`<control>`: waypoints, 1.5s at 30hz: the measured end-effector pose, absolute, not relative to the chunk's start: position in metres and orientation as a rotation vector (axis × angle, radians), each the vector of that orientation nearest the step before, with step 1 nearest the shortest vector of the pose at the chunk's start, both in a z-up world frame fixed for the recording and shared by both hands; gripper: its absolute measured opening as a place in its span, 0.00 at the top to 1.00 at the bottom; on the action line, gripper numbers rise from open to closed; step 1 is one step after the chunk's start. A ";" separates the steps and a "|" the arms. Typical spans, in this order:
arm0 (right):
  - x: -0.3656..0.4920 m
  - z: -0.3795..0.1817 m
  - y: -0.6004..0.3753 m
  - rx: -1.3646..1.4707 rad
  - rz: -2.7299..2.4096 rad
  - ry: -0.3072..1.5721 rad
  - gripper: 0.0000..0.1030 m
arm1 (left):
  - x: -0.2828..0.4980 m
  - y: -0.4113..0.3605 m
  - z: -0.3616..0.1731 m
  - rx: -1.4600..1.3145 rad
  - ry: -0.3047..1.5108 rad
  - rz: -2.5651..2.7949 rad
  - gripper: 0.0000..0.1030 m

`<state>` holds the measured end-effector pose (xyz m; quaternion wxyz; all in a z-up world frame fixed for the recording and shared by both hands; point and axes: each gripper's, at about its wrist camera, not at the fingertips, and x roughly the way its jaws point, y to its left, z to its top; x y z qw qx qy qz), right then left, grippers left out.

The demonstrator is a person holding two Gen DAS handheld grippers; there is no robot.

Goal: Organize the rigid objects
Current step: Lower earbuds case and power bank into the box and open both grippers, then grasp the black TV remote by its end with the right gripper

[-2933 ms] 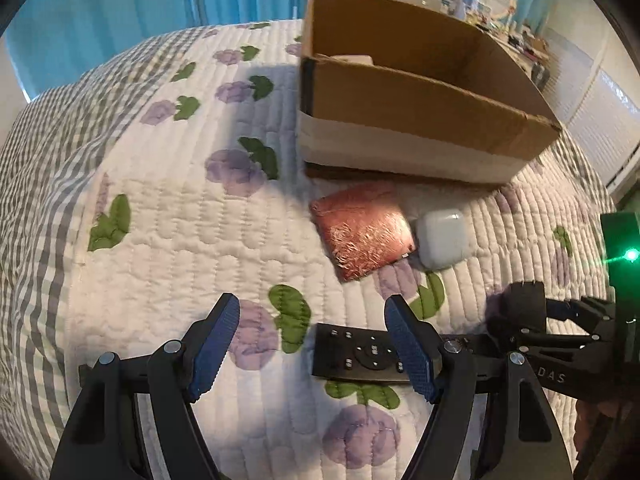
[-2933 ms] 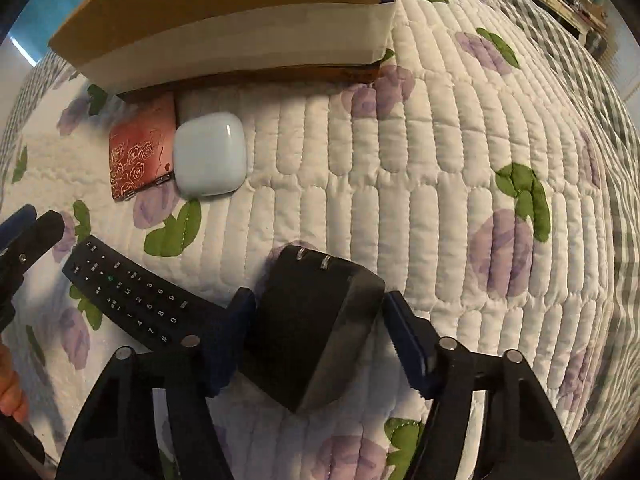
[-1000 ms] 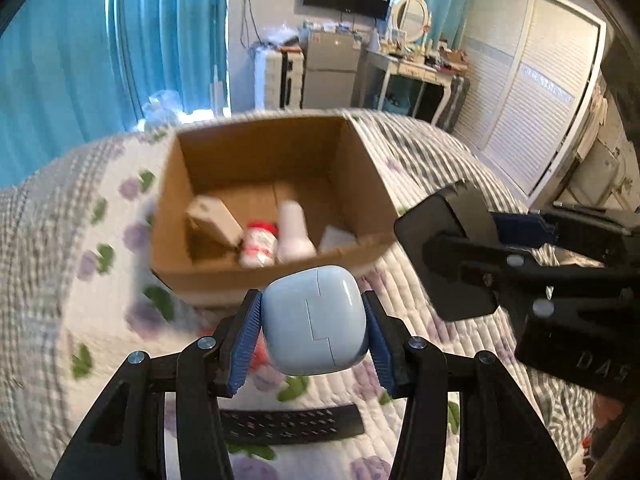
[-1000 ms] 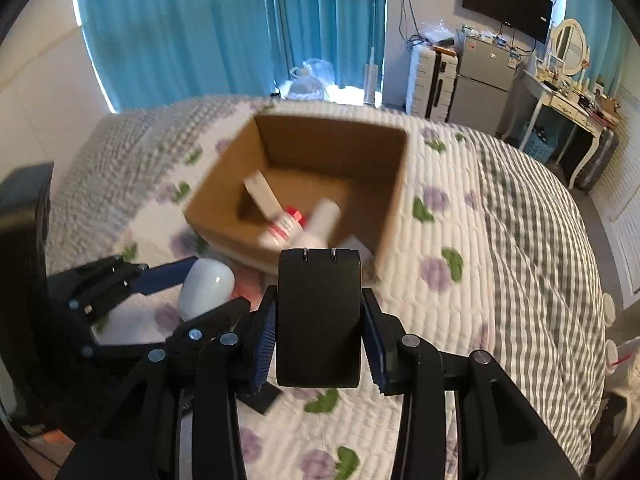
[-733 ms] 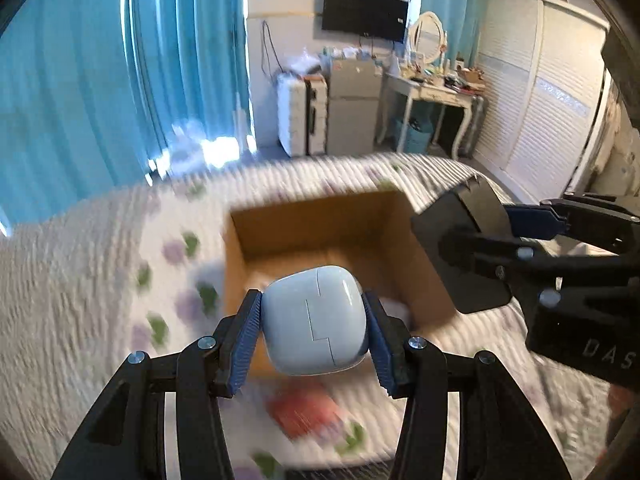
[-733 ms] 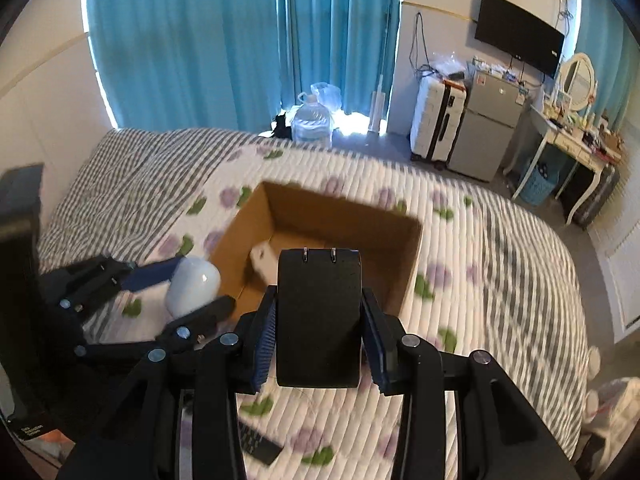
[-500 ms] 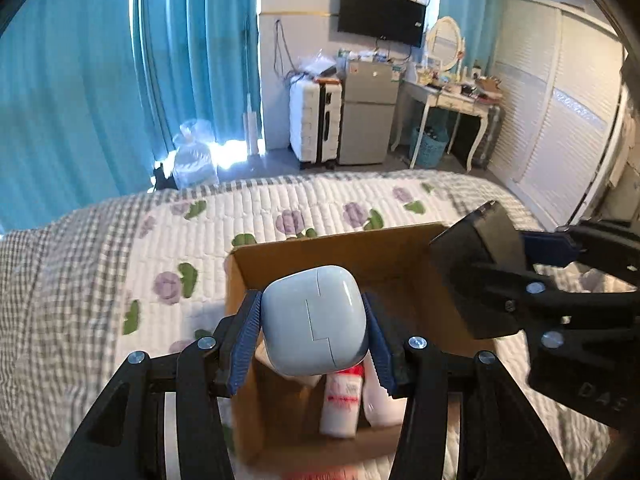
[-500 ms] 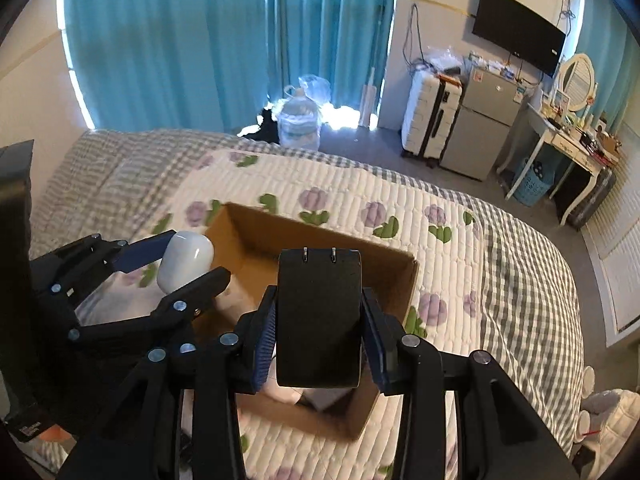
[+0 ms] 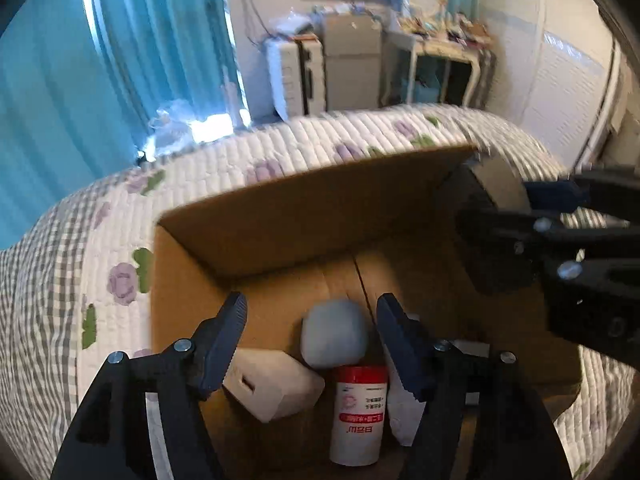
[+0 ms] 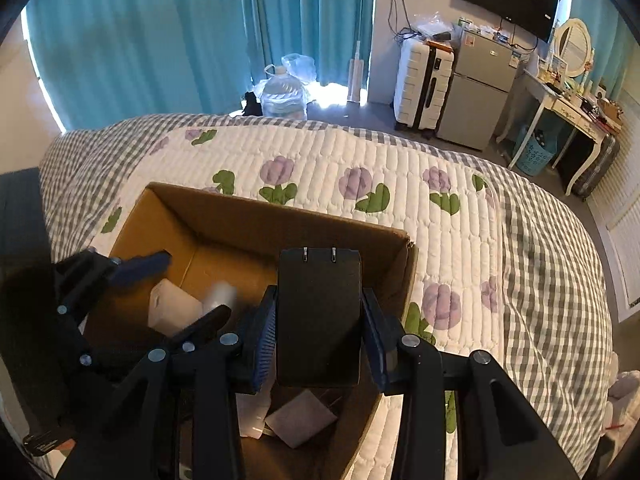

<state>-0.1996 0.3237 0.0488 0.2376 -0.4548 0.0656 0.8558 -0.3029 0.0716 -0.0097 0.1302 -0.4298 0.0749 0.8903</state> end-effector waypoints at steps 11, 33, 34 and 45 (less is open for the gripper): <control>-0.182 0.047 0.326 -1.177 2.320 0.291 0.45 | -0.261 0.034 0.027 -1.201 0.020 2.644 0.31; -0.074 -0.011 0.152 -1.341 2.548 0.034 0.31 | -0.105 -0.071 -0.028 -1.429 -0.034 2.656 0.27; -0.072 -0.026 0.147 -1.385 2.551 0.044 0.31 | -0.101 -0.074 -0.034 -1.448 -0.033 2.662 0.27; -0.081 -0.101 0.108 -1.668 2.543 -0.130 0.43 | -0.085 -0.093 -0.066 -1.577 -0.115 2.645 0.27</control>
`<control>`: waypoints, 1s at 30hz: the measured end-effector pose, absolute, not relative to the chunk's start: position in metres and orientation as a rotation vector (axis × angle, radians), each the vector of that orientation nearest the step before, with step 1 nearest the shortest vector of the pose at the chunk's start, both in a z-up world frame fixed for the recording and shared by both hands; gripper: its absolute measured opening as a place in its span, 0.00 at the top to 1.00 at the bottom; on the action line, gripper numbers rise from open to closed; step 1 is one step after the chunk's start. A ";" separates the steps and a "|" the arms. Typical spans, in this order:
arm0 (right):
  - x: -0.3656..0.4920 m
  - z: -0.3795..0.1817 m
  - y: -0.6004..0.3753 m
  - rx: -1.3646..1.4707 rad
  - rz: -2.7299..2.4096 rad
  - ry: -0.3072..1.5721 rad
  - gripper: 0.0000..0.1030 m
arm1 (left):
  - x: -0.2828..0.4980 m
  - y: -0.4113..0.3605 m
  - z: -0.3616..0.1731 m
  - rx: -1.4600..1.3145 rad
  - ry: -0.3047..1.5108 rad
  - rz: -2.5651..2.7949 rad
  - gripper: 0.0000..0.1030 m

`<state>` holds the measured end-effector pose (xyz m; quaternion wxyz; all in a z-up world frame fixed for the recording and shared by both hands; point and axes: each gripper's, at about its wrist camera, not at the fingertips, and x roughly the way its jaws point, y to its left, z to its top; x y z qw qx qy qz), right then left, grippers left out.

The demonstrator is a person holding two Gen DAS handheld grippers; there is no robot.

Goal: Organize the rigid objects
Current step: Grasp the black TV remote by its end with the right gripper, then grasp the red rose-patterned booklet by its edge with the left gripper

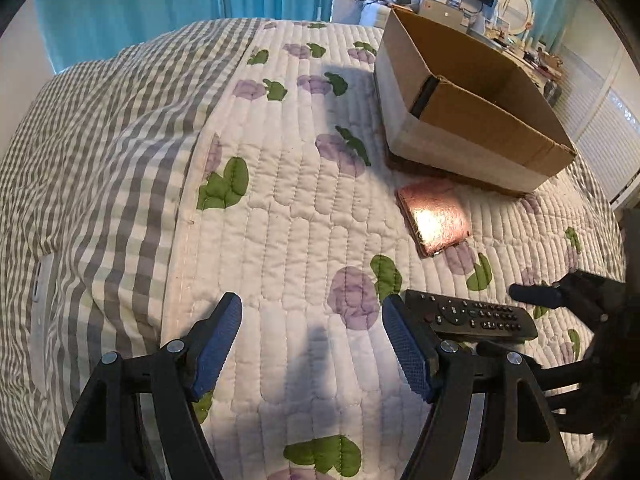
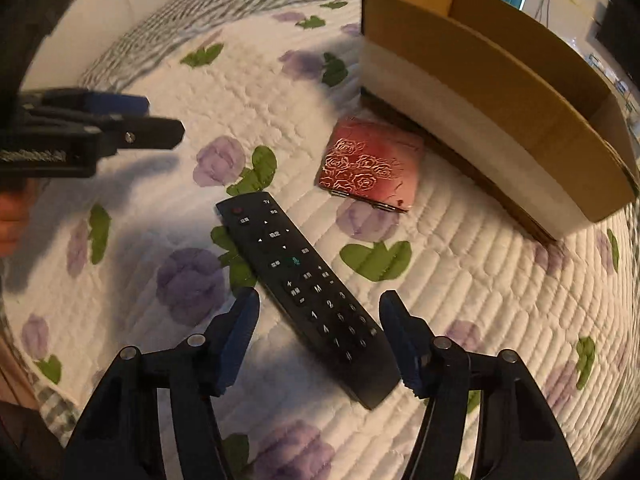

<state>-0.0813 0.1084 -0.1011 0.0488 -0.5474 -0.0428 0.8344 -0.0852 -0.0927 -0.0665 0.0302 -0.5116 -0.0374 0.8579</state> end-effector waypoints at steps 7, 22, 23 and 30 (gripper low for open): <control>-0.099 -0.120 0.098 -1.664 2.497 -0.233 0.57 | -0.085 -0.081 -0.065 -1.558 -0.077 2.640 0.27; -0.063 -0.073 0.157 -1.491 2.399 0.134 0.81 | -0.089 -0.046 -0.076 -1.559 0.064 2.616 0.27; -0.058 -0.069 0.160 -1.472 2.384 0.147 0.81 | -0.092 -0.038 -0.077 -1.537 0.095 2.610 0.27; -0.035 -0.052 0.198 -1.418 2.279 0.202 0.81 | -0.112 0.008 -0.095 -1.452 0.255 2.574 0.27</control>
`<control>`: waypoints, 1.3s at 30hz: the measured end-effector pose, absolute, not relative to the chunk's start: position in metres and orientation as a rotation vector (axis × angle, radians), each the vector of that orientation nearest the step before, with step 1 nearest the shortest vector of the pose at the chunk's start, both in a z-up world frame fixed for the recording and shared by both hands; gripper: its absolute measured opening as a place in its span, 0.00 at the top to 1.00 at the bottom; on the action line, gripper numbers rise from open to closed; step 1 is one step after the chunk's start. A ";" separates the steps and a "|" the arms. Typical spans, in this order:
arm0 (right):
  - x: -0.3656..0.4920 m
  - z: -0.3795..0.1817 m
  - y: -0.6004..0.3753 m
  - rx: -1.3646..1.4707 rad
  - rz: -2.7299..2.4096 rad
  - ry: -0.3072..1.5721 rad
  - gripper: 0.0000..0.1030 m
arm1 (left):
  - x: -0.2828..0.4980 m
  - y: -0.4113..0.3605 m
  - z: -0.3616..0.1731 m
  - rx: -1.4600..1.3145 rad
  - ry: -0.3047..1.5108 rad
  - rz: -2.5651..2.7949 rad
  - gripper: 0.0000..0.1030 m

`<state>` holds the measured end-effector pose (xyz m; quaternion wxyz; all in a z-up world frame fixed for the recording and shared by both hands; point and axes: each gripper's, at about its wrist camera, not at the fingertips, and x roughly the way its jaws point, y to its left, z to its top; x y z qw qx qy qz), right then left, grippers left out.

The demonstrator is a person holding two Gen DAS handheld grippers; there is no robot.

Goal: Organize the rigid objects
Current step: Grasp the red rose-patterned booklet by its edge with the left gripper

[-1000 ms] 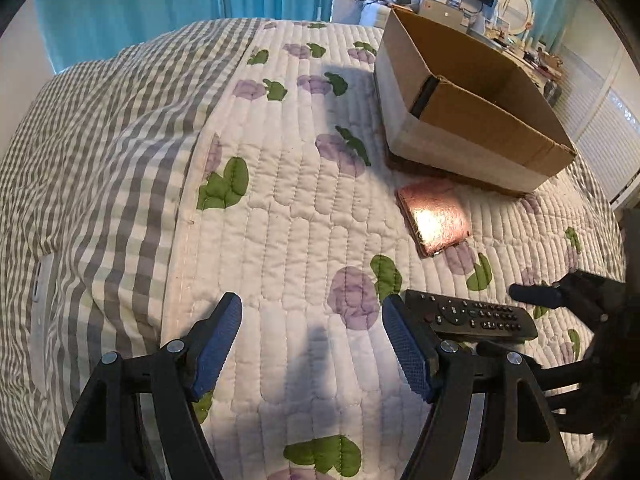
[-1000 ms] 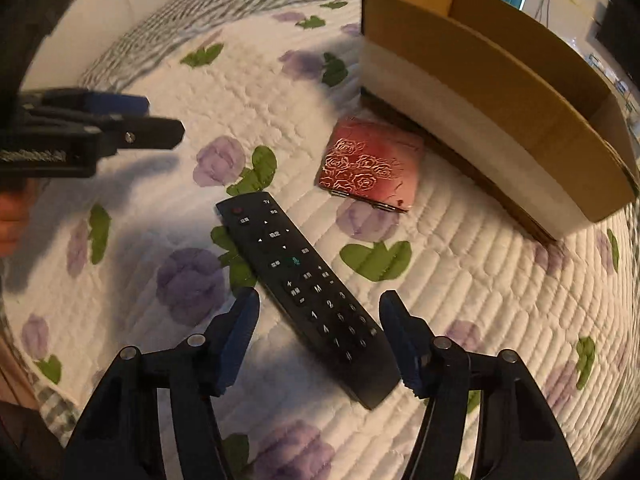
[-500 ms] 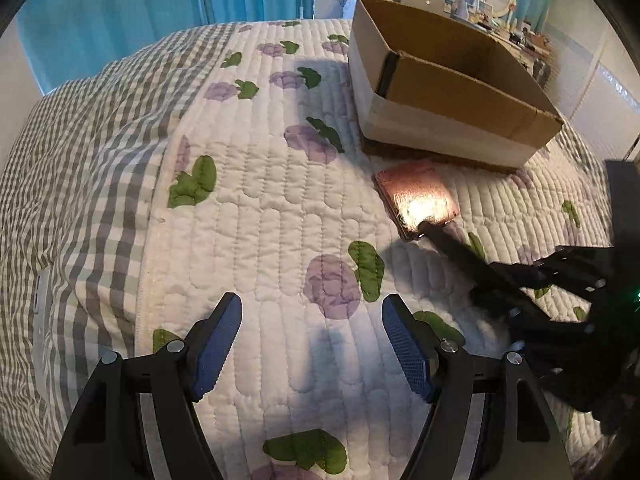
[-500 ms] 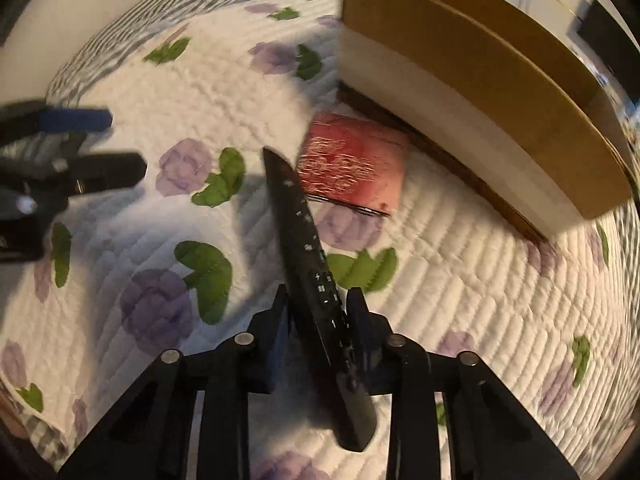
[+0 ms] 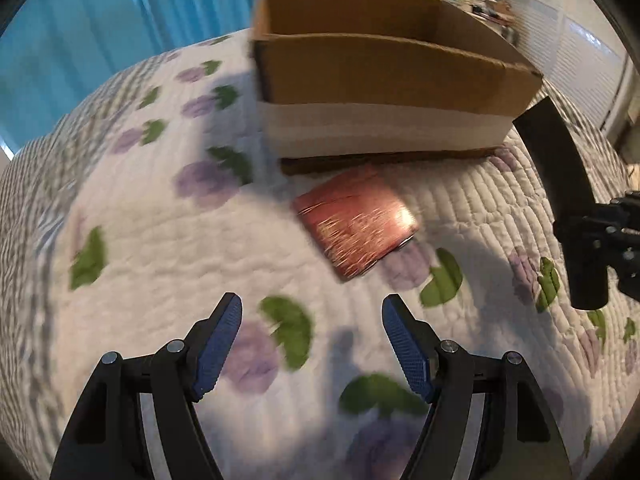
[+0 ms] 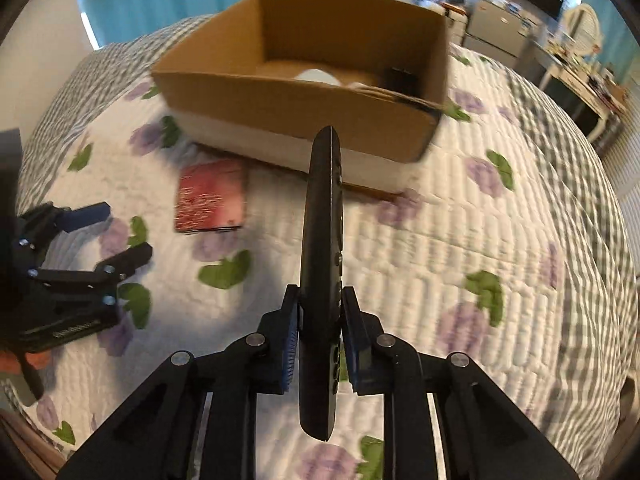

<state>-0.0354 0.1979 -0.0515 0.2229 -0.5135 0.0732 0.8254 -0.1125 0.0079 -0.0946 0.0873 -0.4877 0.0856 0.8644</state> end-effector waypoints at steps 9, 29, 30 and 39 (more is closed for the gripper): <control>-0.037 -0.078 0.221 -1.494 2.203 0.340 0.82 | -0.136 0.066 -0.131 -1.312 0.722 2.461 0.27; -0.058 -0.089 0.222 -1.483 2.222 0.305 0.81 | -0.133 0.021 -0.098 -1.247 0.589 2.540 0.80; -0.058 -0.089 0.222 -1.485 2.221 0.306 0.81 | -0.135 0.024 -0.101 -1.233 0.622 2.526 0.80; -0.058 -0.089 0.228 -1.498 2.219 0.330 0.81 | -0.147 0.045 -0.121 -1.198 0.805 2.444 0.84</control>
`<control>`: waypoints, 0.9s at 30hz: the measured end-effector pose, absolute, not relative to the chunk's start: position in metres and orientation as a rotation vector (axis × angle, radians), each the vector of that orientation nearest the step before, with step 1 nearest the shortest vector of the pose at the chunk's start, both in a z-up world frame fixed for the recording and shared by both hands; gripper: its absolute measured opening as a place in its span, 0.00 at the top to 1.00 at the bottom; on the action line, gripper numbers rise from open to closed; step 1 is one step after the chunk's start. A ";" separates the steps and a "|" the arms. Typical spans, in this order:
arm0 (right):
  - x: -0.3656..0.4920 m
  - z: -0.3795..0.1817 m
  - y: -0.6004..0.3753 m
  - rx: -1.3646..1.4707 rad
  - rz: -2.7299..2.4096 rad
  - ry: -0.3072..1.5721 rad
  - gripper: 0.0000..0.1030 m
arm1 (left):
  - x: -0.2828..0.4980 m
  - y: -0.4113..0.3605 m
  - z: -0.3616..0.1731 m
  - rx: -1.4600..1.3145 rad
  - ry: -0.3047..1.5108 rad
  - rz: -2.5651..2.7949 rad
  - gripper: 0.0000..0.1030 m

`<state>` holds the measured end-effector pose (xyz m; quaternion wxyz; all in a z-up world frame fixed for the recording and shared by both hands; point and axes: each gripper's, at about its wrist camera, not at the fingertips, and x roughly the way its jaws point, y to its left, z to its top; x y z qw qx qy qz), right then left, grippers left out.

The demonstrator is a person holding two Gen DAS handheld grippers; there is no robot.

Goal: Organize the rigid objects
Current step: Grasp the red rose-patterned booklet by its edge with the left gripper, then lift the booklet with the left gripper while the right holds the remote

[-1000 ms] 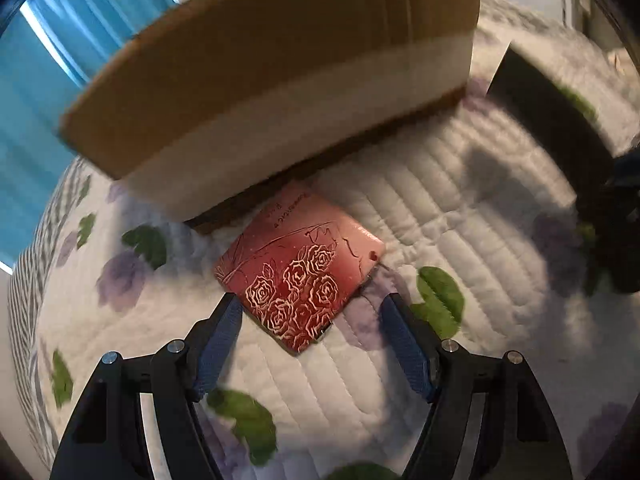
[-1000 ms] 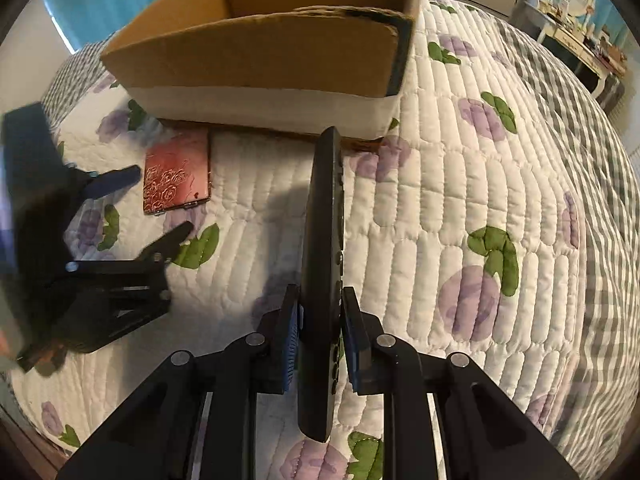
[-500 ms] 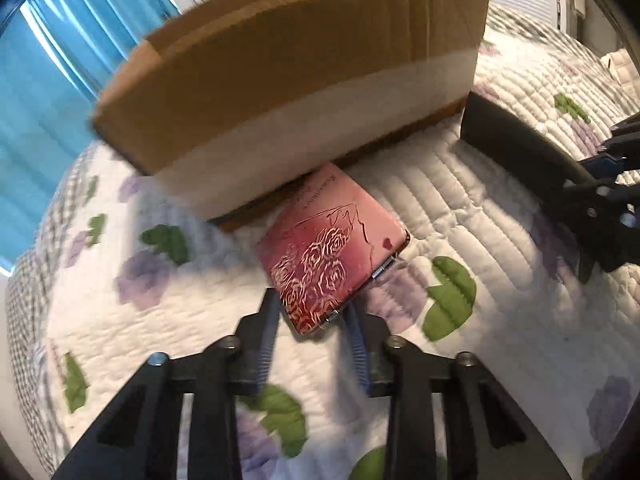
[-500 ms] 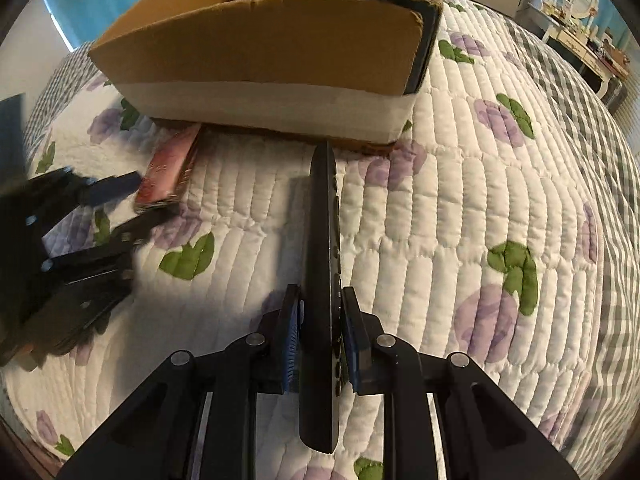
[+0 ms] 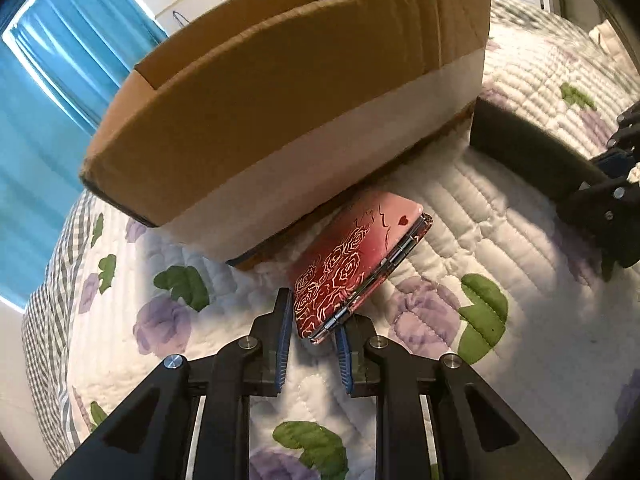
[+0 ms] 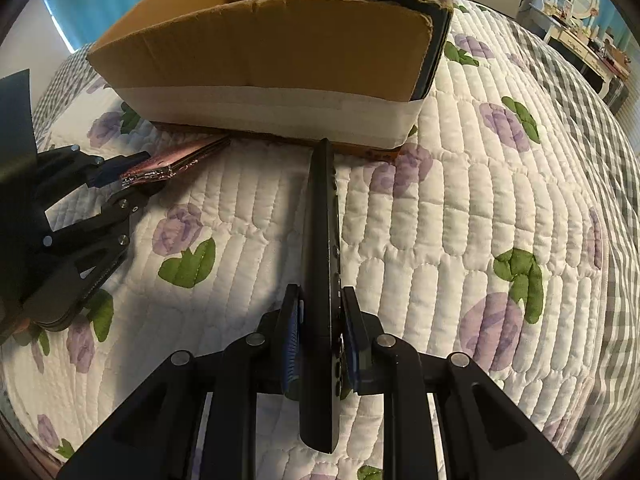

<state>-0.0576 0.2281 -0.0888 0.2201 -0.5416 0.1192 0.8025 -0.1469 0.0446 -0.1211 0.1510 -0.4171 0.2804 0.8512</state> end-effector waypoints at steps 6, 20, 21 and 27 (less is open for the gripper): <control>-0.039 -0.074 0.227 -1.441 2.265 0.330 0.82 | -0.134 0.021 -0.096 -1.204 0.527 2.489 0.90; -0.030 -0.069 0.215 -1.467 2.265 0.340 0.82 | -0.142 0.044 -0.087 -1.255 0.470 2.493 0.80; -0.030 -0.070 0.215 -1.469 2.260 0.352 0.82 | -0.148 0.044 -0.087 -1.268 0.449 2.496 0.79; -0.030 -0.073 0.221 -1.483 2.260 0.363 0.82 | -0.167 0.036 -0.088 -1.268 0.347 2.422 0.59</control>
